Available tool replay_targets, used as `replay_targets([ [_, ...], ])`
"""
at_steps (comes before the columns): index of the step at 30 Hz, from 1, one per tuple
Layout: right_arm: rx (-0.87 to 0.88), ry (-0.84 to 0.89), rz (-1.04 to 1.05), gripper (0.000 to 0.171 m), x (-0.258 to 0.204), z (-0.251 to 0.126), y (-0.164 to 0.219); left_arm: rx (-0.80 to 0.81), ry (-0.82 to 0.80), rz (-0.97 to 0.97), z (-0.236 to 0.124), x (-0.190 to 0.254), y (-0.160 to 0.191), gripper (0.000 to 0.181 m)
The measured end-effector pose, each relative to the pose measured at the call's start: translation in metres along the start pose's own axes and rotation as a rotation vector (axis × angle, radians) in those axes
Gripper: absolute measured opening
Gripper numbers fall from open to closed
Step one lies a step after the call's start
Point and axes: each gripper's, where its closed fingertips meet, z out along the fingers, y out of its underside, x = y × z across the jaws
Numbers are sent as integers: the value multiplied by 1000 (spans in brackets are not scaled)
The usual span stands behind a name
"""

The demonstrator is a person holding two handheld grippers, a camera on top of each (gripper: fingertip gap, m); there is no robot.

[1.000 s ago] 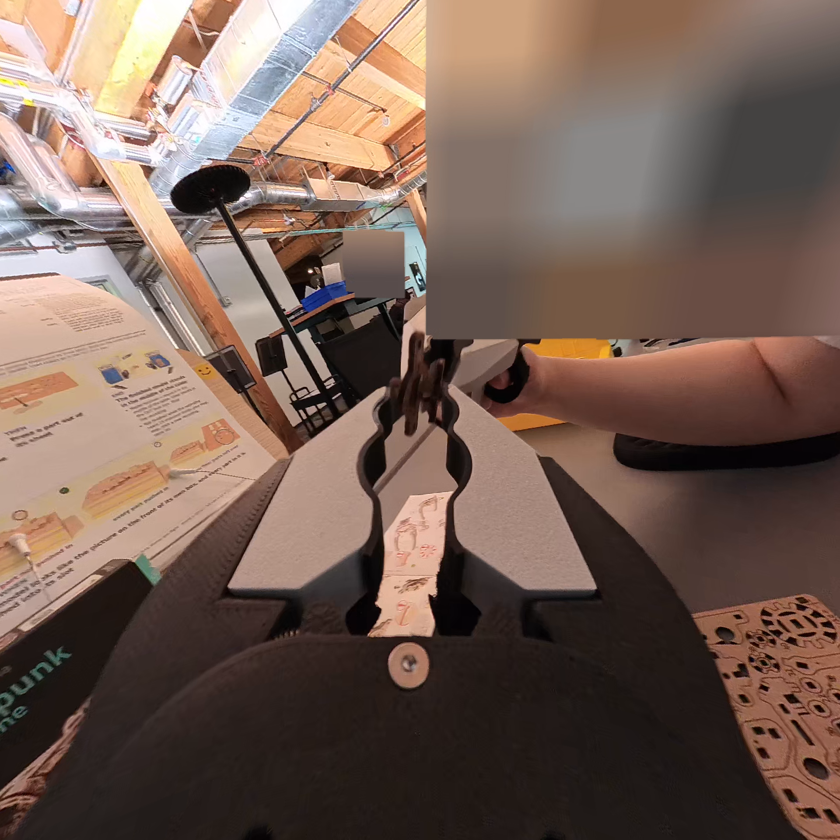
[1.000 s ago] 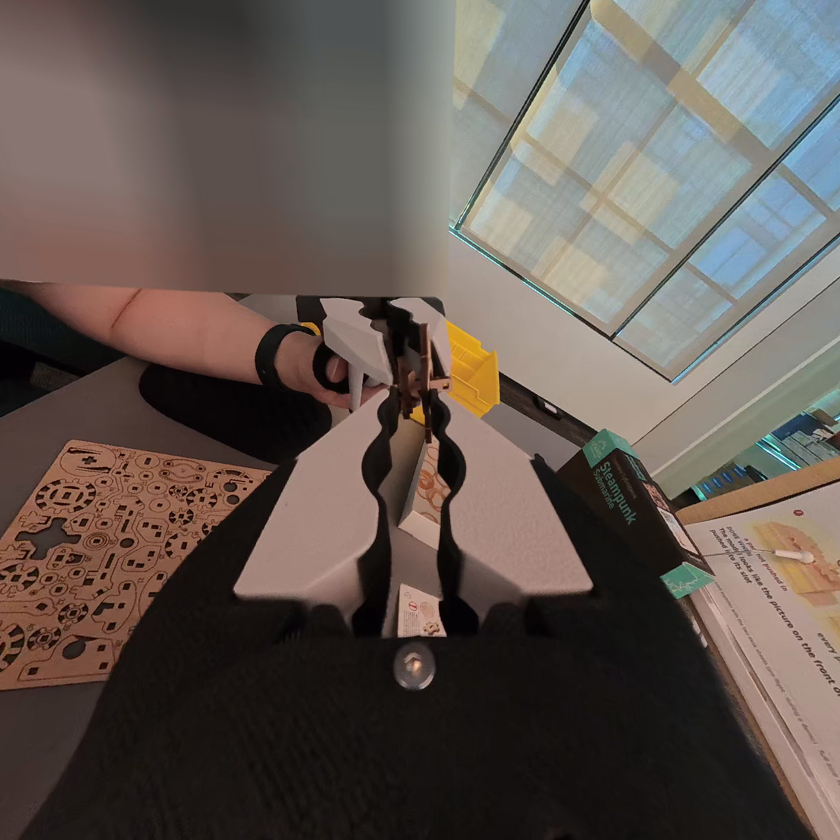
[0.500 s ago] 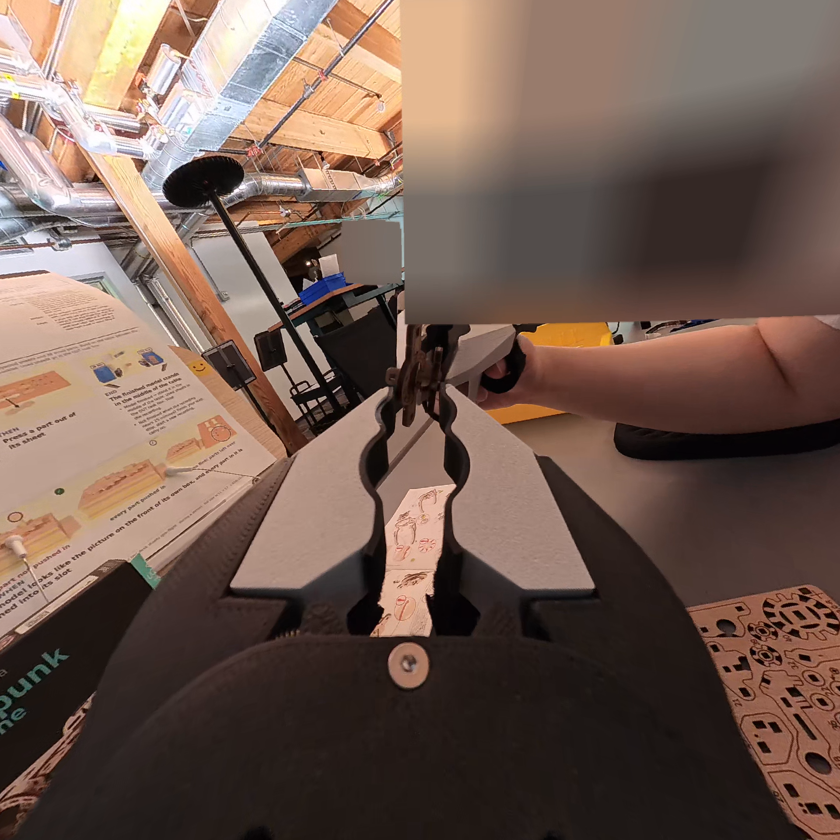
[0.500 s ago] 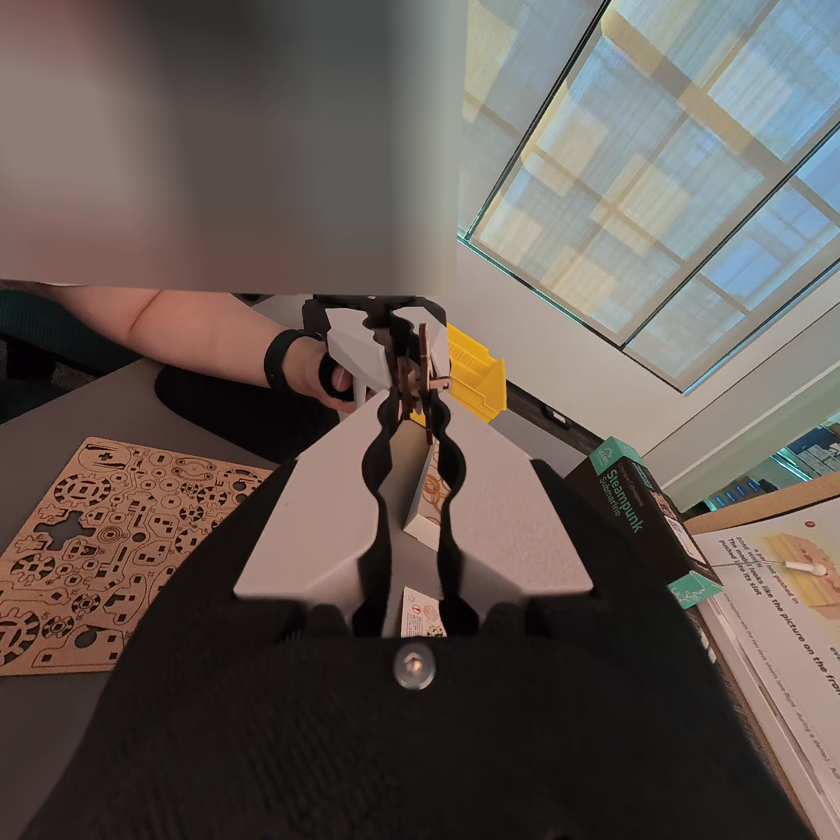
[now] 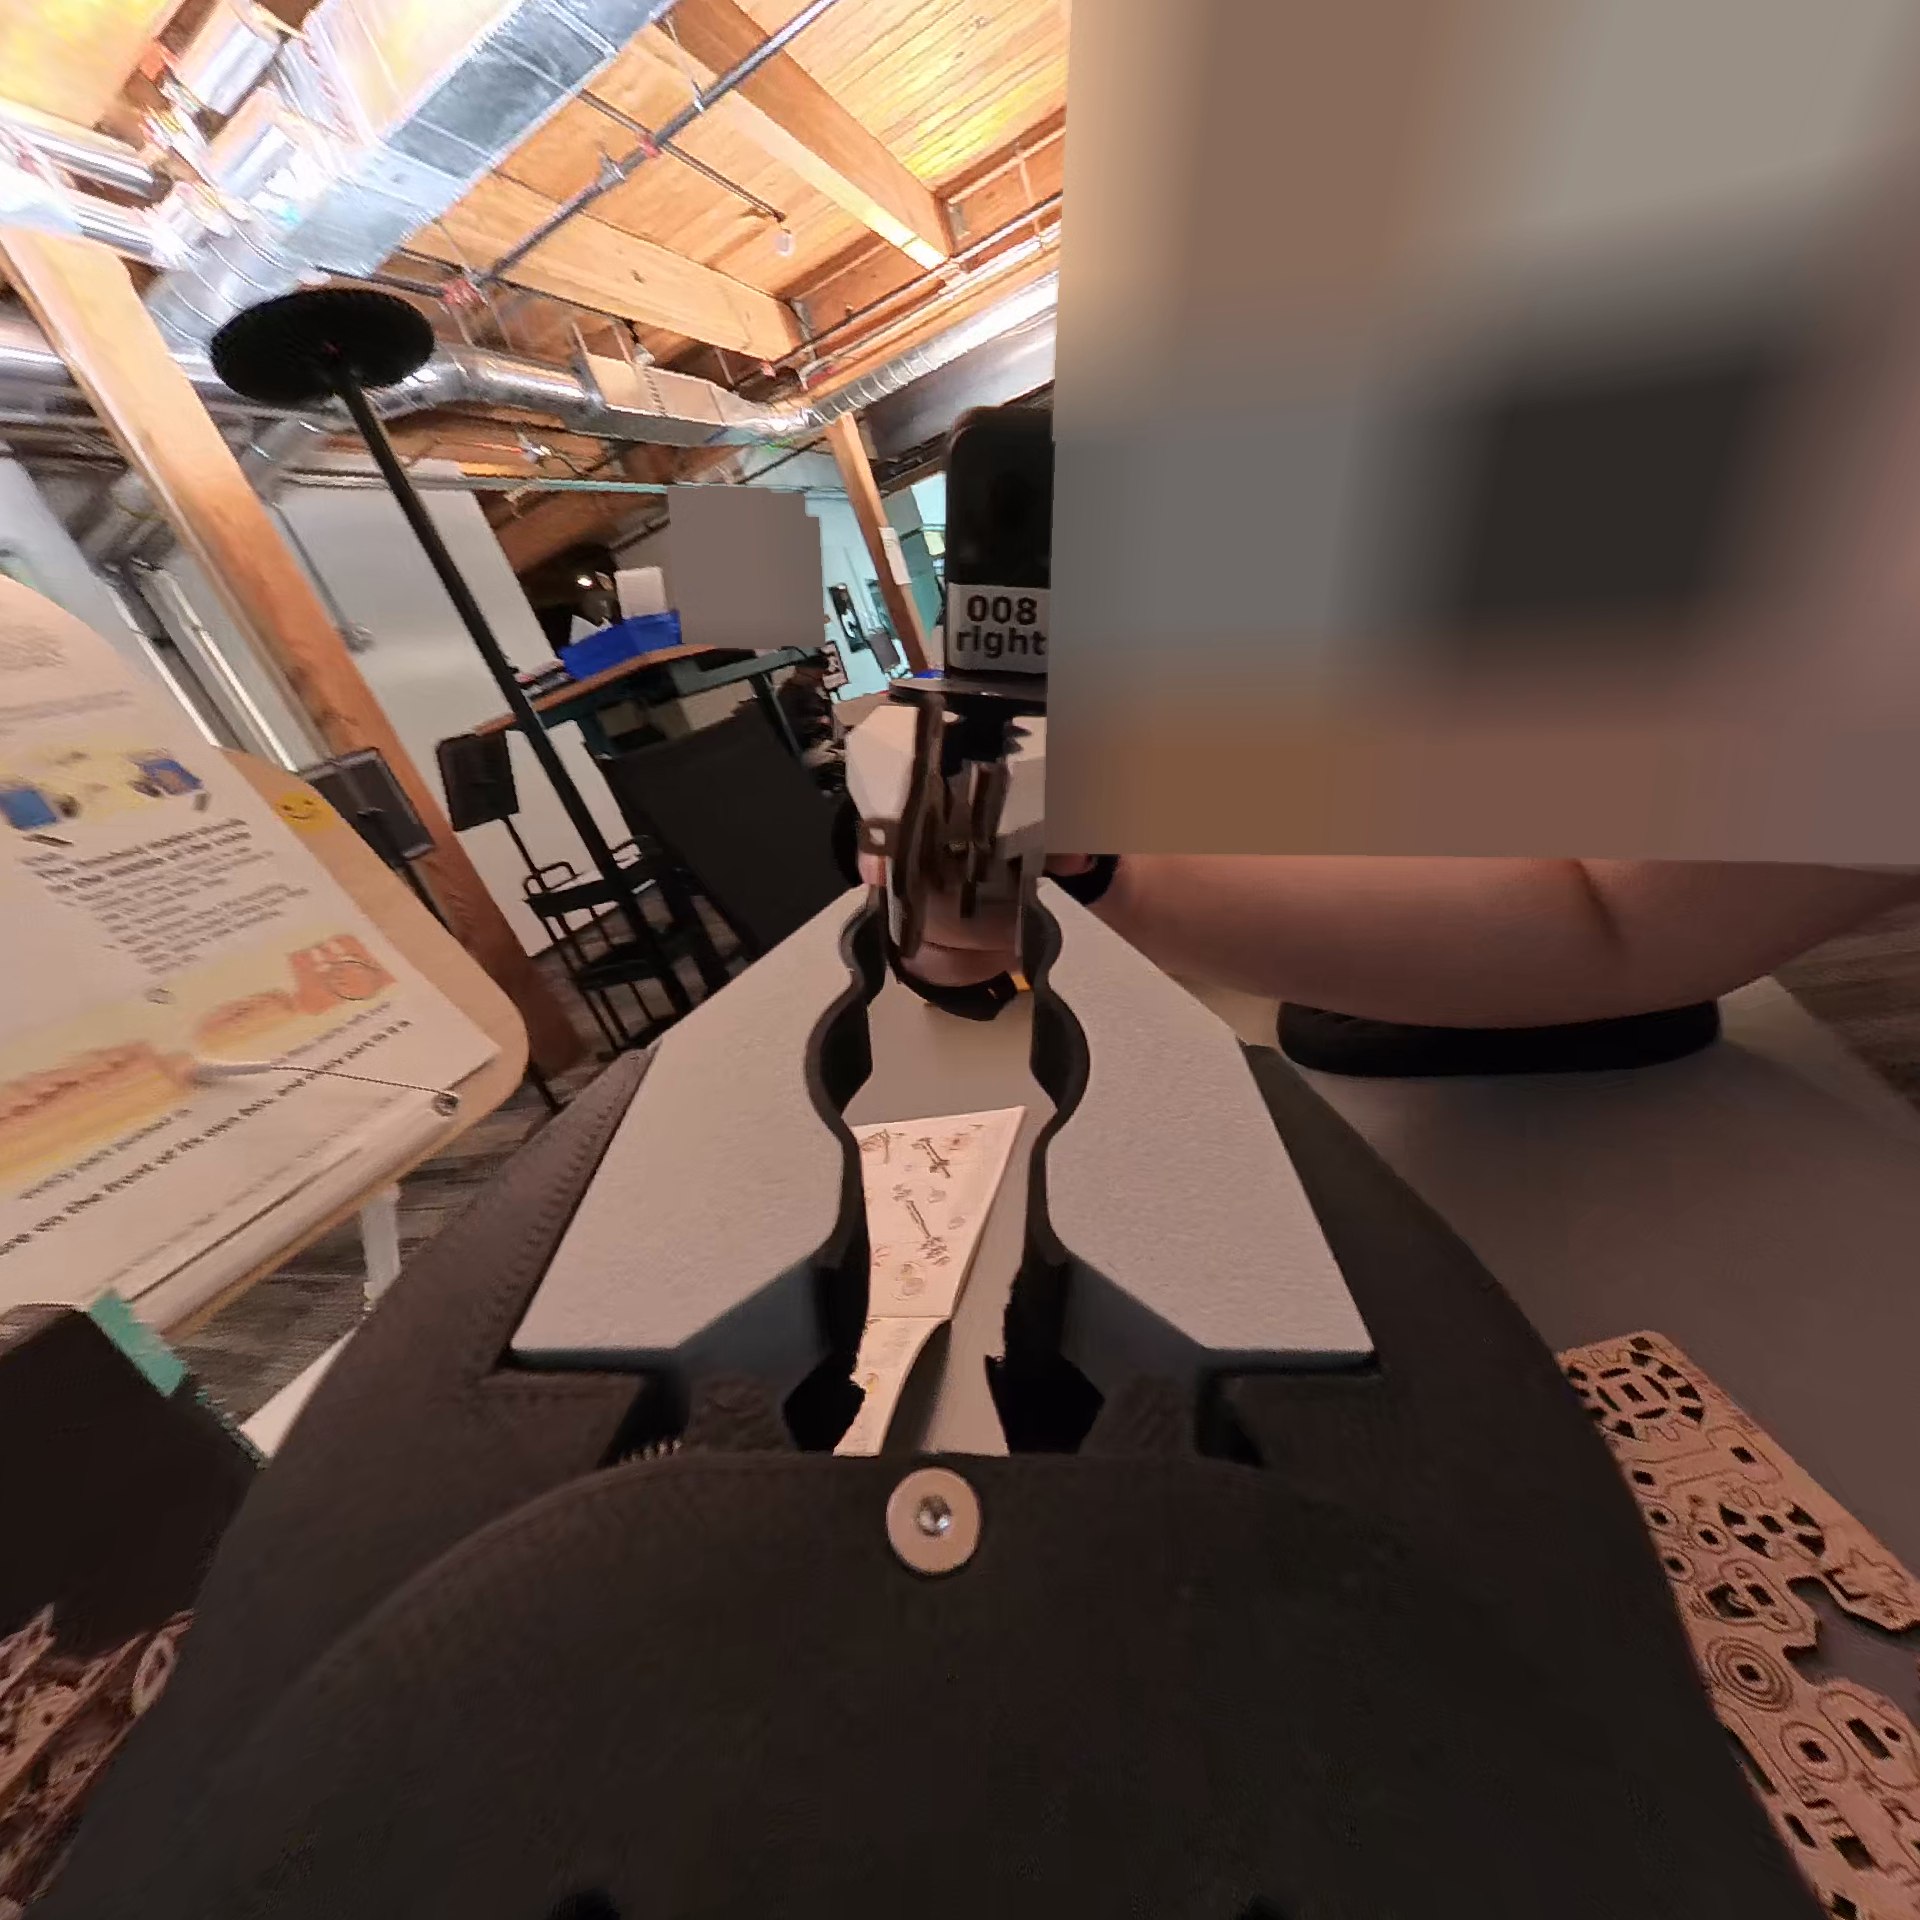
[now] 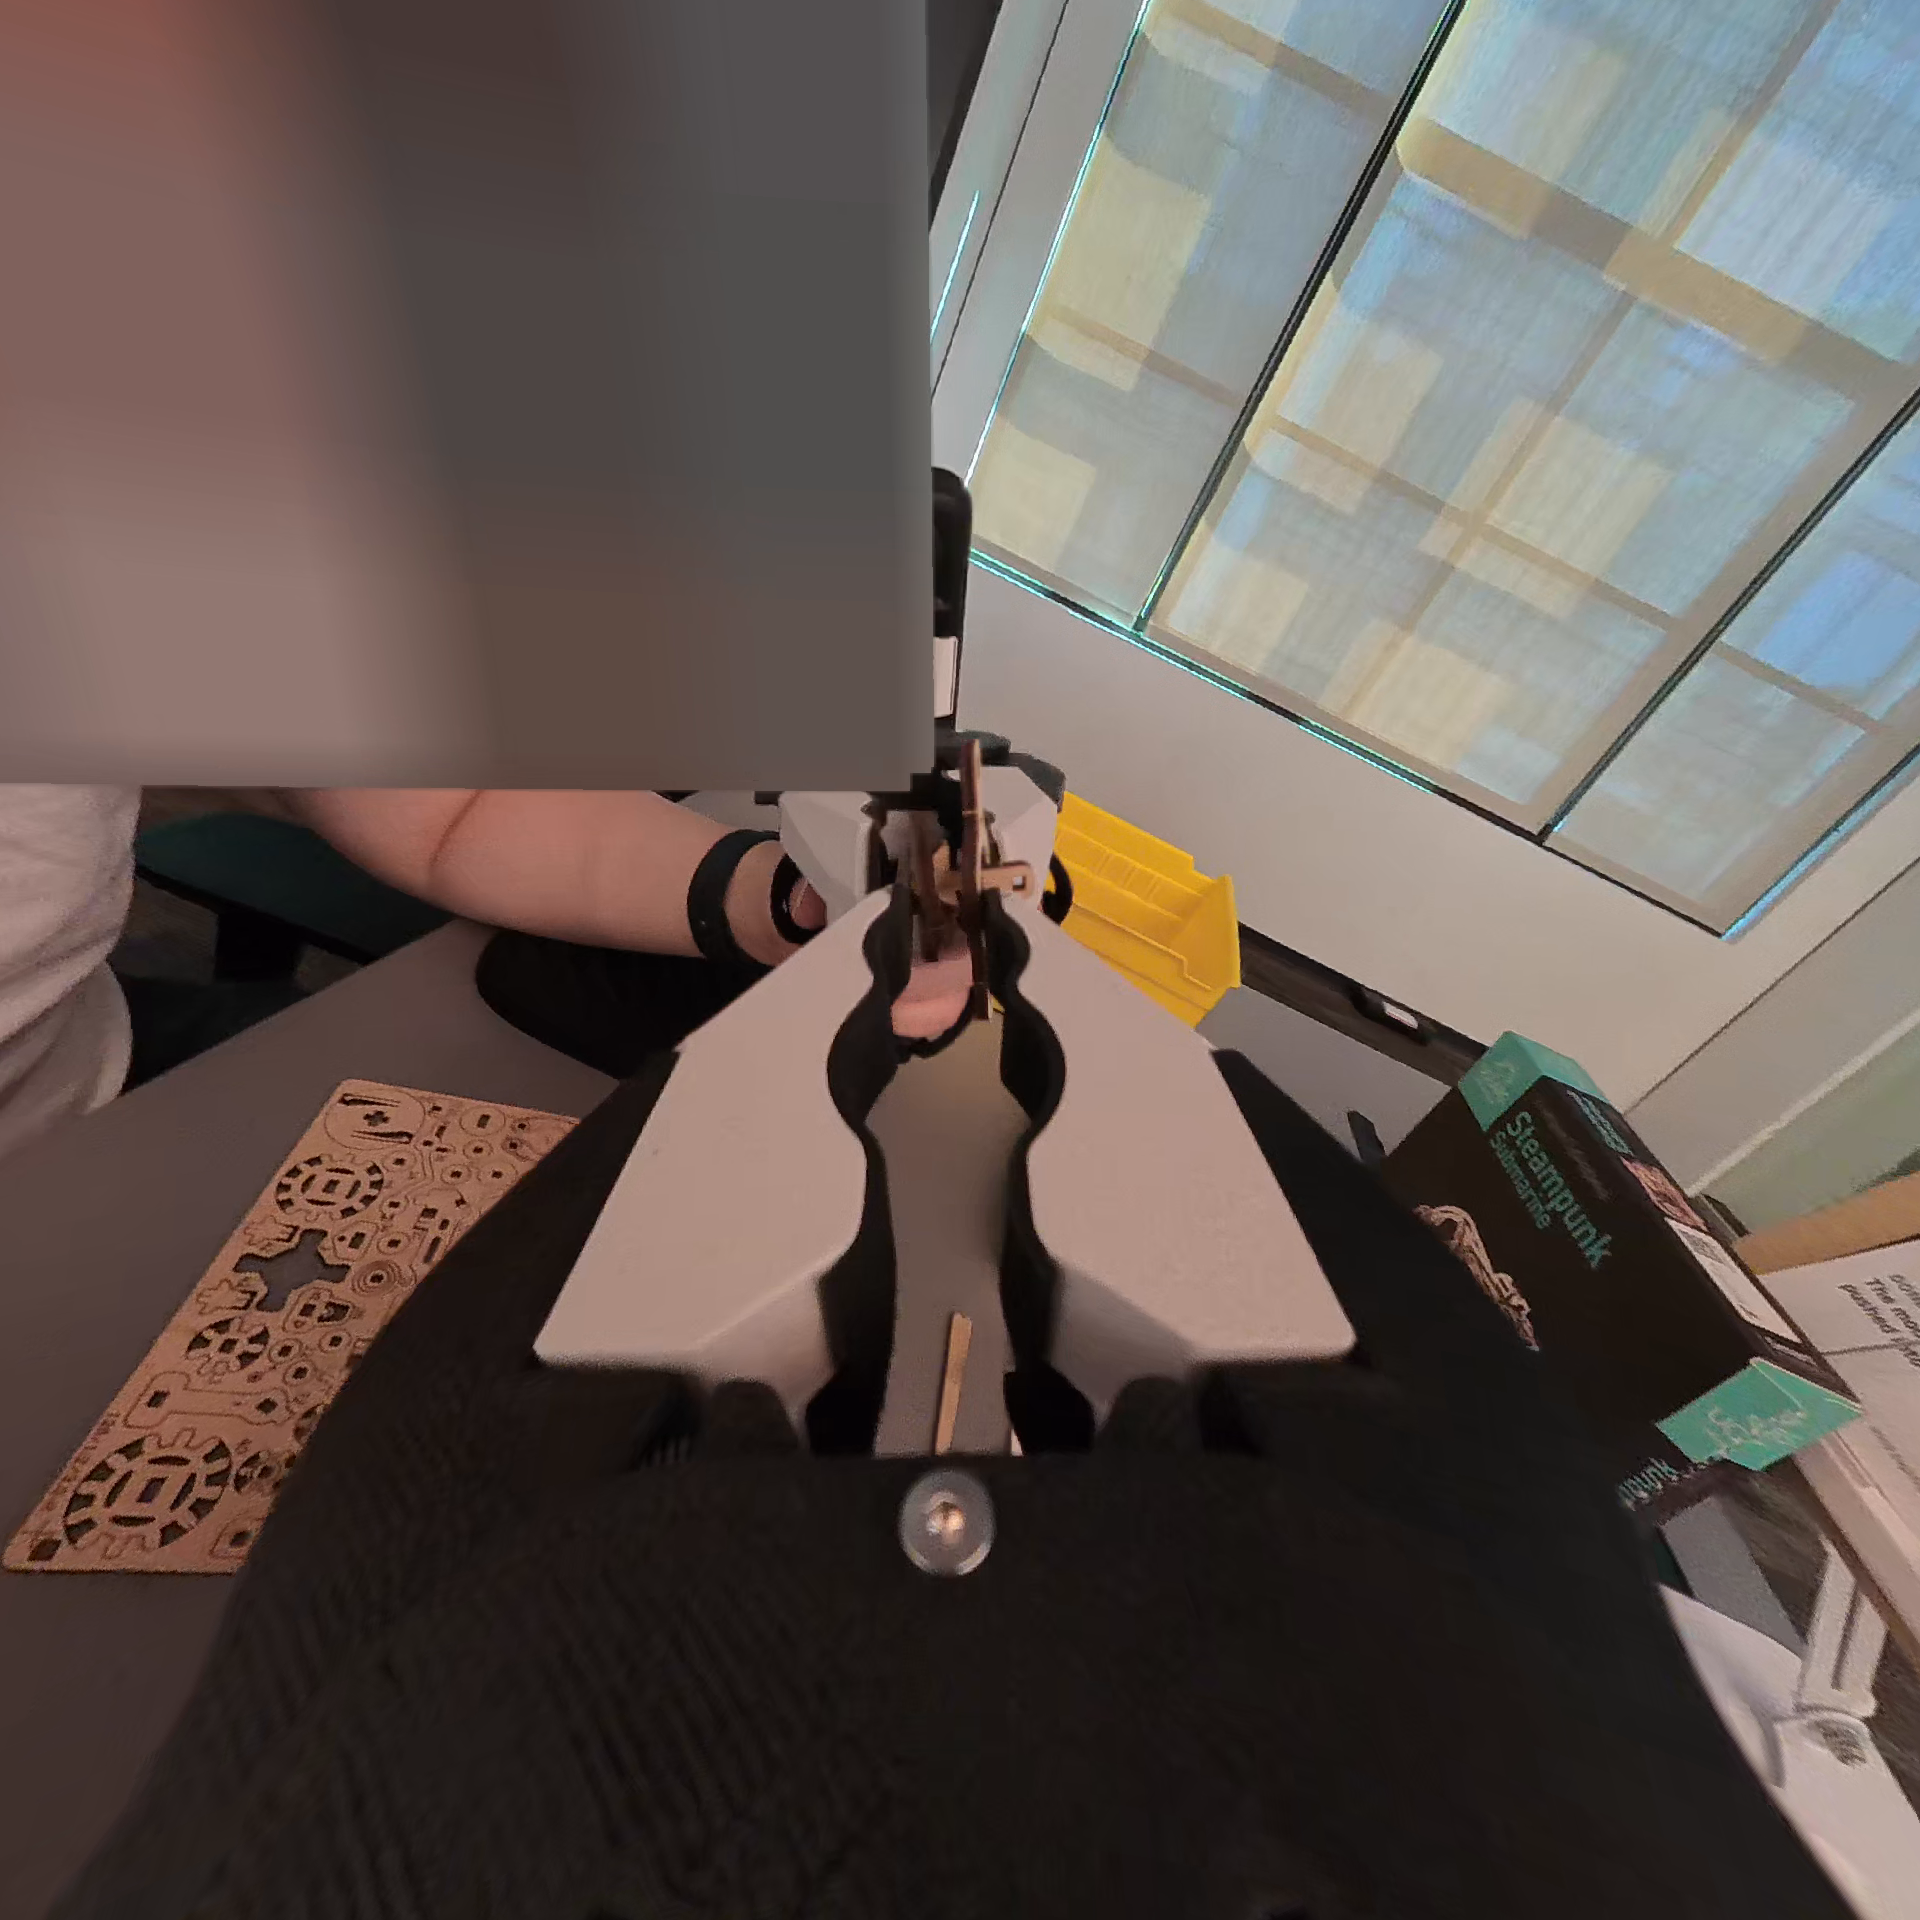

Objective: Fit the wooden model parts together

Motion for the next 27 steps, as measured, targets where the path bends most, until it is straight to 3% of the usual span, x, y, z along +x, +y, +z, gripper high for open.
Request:
replay_targets([
  [27,-32,16,26,13,4,3,10,-14,-56,76,-1,-6,4,12],
])
